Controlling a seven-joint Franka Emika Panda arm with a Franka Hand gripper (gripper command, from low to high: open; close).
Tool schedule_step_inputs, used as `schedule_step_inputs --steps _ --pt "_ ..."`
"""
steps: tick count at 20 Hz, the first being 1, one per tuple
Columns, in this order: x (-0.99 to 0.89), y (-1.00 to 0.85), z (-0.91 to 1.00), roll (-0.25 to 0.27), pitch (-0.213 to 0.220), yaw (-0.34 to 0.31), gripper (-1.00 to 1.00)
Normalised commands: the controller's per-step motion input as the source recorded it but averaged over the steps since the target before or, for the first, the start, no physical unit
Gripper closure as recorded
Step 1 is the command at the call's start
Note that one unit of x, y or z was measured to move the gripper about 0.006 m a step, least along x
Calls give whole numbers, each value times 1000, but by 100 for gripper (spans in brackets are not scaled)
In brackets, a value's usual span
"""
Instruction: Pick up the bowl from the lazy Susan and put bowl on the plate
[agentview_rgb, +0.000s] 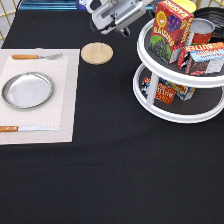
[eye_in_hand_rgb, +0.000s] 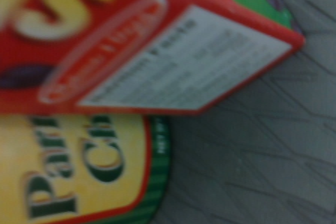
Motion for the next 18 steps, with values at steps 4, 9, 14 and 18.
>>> schedule_step_inputs --steps 4,9,14,18 --pt "143 76 -126 91 0 6 -100" --pt "223 94 -163 78 1 0 -100" --pt "181 7 -145 68 0 0 -100" --pt "102 -99 -33 49 -15 -5 -100"
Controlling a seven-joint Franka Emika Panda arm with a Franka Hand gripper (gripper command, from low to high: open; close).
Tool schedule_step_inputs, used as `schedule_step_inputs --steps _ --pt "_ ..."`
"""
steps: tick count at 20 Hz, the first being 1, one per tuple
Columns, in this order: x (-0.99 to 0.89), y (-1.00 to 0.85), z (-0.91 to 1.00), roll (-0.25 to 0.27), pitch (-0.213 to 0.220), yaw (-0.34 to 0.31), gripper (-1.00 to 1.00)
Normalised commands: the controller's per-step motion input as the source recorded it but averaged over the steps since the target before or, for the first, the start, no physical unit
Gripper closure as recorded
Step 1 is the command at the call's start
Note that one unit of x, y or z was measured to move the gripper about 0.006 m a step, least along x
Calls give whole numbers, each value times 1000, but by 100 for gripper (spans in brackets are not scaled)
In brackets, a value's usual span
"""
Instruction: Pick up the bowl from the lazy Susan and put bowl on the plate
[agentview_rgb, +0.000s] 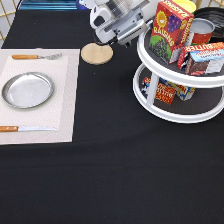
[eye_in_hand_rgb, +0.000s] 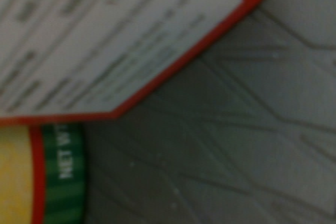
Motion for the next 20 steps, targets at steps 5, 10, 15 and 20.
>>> schedule_step_inputs --steps 5,10,15,20 --pt "181 -65 -52 13 -57 0 -100" --pt "266 -26 -93 0 -80 -1 -100" --pt "524 0 0 0 -40 0 -100" --pt "670 -3 0 4 -4 0 -100"
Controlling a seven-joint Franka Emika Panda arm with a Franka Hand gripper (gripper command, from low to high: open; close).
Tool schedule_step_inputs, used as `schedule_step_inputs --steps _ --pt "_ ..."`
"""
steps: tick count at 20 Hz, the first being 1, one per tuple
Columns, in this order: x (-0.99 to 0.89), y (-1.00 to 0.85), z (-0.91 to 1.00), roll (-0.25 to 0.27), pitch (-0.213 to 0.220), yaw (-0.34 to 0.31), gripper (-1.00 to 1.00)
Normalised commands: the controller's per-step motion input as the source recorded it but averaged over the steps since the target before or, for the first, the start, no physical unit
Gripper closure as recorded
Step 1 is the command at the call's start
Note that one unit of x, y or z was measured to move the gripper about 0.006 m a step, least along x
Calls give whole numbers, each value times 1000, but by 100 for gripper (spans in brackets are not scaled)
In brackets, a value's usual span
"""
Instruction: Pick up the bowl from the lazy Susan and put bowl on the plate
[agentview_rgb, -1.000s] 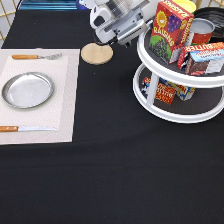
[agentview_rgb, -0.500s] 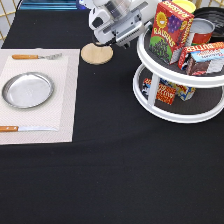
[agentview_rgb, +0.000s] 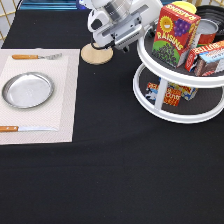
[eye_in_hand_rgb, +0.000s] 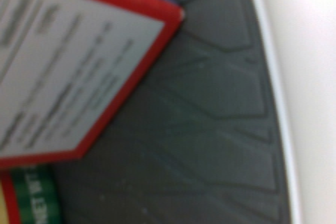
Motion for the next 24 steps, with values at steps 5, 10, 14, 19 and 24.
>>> schedule_step_inputs --steps 5,10,14,19,24 --pt "730 -29 0 34 0 6 -100" --pt "726 -53 0 59 0 63 -100" --pt "608 -82 0 68 0 99 -100" --pt "239 -83 89 35 0 87 -100" --pt "-70 -14 588 -14 -3 116 -100"
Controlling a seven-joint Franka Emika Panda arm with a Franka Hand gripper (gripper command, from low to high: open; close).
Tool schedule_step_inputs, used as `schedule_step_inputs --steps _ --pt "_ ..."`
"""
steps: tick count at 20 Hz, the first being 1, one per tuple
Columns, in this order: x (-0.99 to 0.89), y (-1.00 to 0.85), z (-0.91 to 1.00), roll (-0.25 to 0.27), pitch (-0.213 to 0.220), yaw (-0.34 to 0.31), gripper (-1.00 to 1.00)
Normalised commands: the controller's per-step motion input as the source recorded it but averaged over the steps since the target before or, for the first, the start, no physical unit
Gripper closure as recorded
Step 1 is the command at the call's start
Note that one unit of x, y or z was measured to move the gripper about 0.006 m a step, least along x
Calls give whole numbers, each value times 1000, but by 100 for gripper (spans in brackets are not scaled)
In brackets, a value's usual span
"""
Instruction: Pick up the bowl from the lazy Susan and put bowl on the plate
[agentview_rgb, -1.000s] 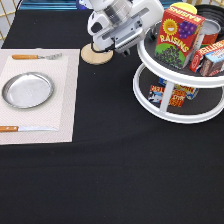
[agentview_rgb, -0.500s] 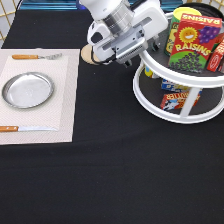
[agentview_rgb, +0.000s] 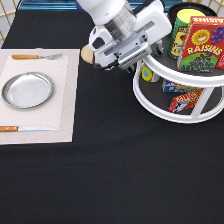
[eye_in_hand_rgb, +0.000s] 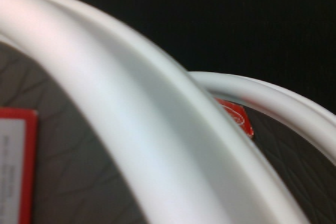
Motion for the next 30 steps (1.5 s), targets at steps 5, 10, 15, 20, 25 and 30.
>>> schedule_step_inputs --steps 5,10,15,20,25,30 --pt "-378 218 770 -70 1 147 -100" --pt "-900 72 266 -41 -9 13 -100" --pt "-991 -98 -49 -2 -10 -26 -100" --pt "-902 39 -246 -25 -7 -50 -100" --pt "-278 562 1 -97 0 -1 -100" --pt "100 319 14 -87 16 -18 -100"
